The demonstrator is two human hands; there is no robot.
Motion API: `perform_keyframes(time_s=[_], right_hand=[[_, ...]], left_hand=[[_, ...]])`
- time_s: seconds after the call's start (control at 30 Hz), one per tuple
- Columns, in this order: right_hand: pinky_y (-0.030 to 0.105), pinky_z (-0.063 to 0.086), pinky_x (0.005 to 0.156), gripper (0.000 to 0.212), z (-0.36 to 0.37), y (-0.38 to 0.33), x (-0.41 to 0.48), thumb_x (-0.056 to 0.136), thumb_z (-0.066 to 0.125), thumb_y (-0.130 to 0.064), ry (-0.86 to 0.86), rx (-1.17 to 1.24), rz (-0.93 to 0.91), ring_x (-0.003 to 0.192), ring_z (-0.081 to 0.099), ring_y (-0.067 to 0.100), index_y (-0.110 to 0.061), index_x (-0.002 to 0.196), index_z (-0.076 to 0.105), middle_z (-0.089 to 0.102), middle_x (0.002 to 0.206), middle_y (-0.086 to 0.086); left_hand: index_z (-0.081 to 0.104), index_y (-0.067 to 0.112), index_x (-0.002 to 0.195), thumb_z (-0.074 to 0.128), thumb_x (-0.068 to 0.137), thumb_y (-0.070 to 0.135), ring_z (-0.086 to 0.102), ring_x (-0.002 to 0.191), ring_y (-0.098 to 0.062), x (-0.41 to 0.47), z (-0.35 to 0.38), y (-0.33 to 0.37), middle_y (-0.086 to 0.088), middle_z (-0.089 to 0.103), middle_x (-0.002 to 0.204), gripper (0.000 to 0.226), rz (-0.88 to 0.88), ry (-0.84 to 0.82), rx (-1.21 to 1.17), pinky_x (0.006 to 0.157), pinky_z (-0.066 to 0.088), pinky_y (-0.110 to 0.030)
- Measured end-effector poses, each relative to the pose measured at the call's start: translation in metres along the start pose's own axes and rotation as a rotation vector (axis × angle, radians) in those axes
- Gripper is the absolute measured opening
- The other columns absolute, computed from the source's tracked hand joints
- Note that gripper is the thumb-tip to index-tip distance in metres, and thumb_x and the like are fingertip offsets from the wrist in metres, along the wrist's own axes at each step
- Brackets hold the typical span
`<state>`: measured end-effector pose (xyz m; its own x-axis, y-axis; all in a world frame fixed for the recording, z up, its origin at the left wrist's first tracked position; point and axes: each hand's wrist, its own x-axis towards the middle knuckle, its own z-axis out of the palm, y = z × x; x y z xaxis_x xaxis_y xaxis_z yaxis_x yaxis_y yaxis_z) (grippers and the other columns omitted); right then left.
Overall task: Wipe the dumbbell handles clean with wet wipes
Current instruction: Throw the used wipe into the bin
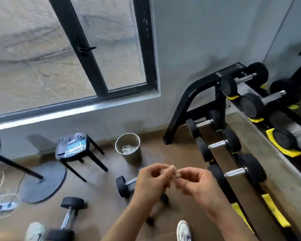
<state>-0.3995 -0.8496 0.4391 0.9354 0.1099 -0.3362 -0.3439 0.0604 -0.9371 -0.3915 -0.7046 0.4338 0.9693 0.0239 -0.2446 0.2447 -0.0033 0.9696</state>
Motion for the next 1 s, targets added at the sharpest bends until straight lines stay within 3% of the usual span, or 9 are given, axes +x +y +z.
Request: perform_keyframes(time_s=[0.2, 0.3, 0.47, 0.57, 0.63, 0.7, 0.73, 0.87, 1.0], right_hand=[[0.013, 0.042, 0.044, 0.005, 0.032, -0.013, 0.126, 0.086, 0.065, 0.003, 0.003, 0.029, 0.090, 0.049, 0.055, 0.005, 0.000, 0.087, 0.069, 0.065, 0.061, 0.002], [0.013, 0.044, 0.046, 0.009, 0.055, -0.024, 0.187, 0.088, 0.063, 0.004, 0.010, -0.018, 0.052, 0.052, 0.055, 0.006, -0.001, 0.090, 0.070, 0.065, 0.064, 0.001], [0.014, 0.049, 0.052, 0.012, 0.119, -0.047, 0.297, 0.090, 0.057, 0.007, 0.044, -0.071, -0.057, 0.049, 0.055, 0.004, 0.002, 0.092, 0.068, 0.063, 0.068, 0.005], [0.030, 0.055, 0.074, 0.021, 0.168, -0.044, 0.365, 0.089, 0.061, 0.003, 0.045, -0.170, -0.074, 0.068, 0.060, 0.014, 0.006, 0.109, 0.065, 0.065, 0.079, 0.001], [0.045, 0.051, 0.095, 0.047, 0.203, -0.034, 0.407, 0.086, 0.063, -0.003, 0.035, -0.270, -0.011, 0.093, 0.062, 0.022, 0.006, 0.130, 0.051, 0.063, 0.105, 0.006], [0.047, 0.044, 0.104, 0.066, 0.236, -0.013, 0.445, 0.083, 0.065, -0.011, 0.058, -0.372, 0.046, 0.121, 0.055, 0.026, -0.003, 0.144, 0.039, 0.049, 0.140, 0.011], [0.047, 0.043, 0.105, 0.067, 0.253, -0.001, 0.460, 0.083, 0.064, -0.012, 0.071, -0.391, 0.064, 0.125, 0.052, 0.027, -0.007, 0.145, 0.038, 0.043, 0.146, 0.010], [0.043, 0.047, 0.102, 0.051, 0.339, 0.039, 0.491, 0.085, 0.060, -0.007, 0.118, -0.446, 0.132, 0.113, 0.060, 0.021, -0.016, 0.134, 0.055, 0.058, 0.129, -0.003], [0.028, 0.041, 0.100, 0.041, 0.425, 0.093, 0.520, 0.088, 0.061, -0.007, -0.054, -0.631, 0.158, 0.115, 0.057, 0.015, -0.018, 0.127, 0.061, 0.062, 0.124, -0.001]], left_hand=[[0.073, 0.015, 0.099, 0.060, 0.093, 0.007, 0.057, 0.063, -0.003, 0.084, -0.051, 0.003, 0.003, 0.071, 0.080, 0.016, -0.097, 0.205, 0.002, 0.053, 0.043, -0.016], [0.074, 0.017, 0.096, 0.058, 0.090, -0.003, 0.051, 0.059, -0.005, 0.107, -0.086, 0.001, -0.002, 0.066, 0.078, 0.026, -0.121, 0.360, 0.040, 0.050, 0.039, -0.016], [0.074, 0.009, 0.087, 0.054, 0.086, -0.014, 0.049, 0.051, 0.001, 0.132, -0.148, -0.006, -0.003, 0.063, 0.069, 0.031, -0.197, 0.448, 0.035, 0.048, 0.039, -0.014], [0.075, 0.010, 0.086, 0.055, 0.086, -0.012, 0.051, 0.051, 0.002, 0.154, -0.198, -0.015, 0.009, 0.064, 0.059, 0.030, -0.249, 0.492, 0.041, 0.049, 0.040, -0.015], [0.076, 0.013, 0.083, 0.055, 0.087, -0.010, 0.051, 0.054, -0.001, 0.174, -0.240, -0.024, 0.010, 0.063, 0.057, 0.031, -0.272, 0.508, 0.041, 0.053, 0.042, -0.019], [0.076, 0.015, 0.081, 0.056, 0.088, -0.008, 0.051, 0.057, -0.004, 0.200, -0.288, -0.037, 0.009, 0.063, 0.058, 0.031, -0.288, 0.511, 0.062, 0.058, 0.042, -0.021], [0.076, 0.014, 0.081, 0.056, 0.087, -0.008, 0.050, 0.057, -0.004, 0.216, -0.315, -0.044, 0.009, 0.063, 0.059, 0.031, -0.297, 0.506, 0.078, 0.057, 0.042, -0.020], [0.075, 0.018, 0.079, 0.055, 0.088, -0.006, 0.049, 0.051, 0.000, 0.293, -0.432, -0.083, 0.016, 0.062, 0.057, 0.032, -0.335, 0.425, 0.208, 0.054, 0.041, -0.019], [0.072, 0.029, 0.076, 0.057, 0.087, -0.001, 0.058, 0.055, -0.005, 0.354, -0.531, -0.129, 0.021, 0.063, 0.061, 0.035, -0.370, 0.383, 0.334, 0.061, 0.048, -0.030]])
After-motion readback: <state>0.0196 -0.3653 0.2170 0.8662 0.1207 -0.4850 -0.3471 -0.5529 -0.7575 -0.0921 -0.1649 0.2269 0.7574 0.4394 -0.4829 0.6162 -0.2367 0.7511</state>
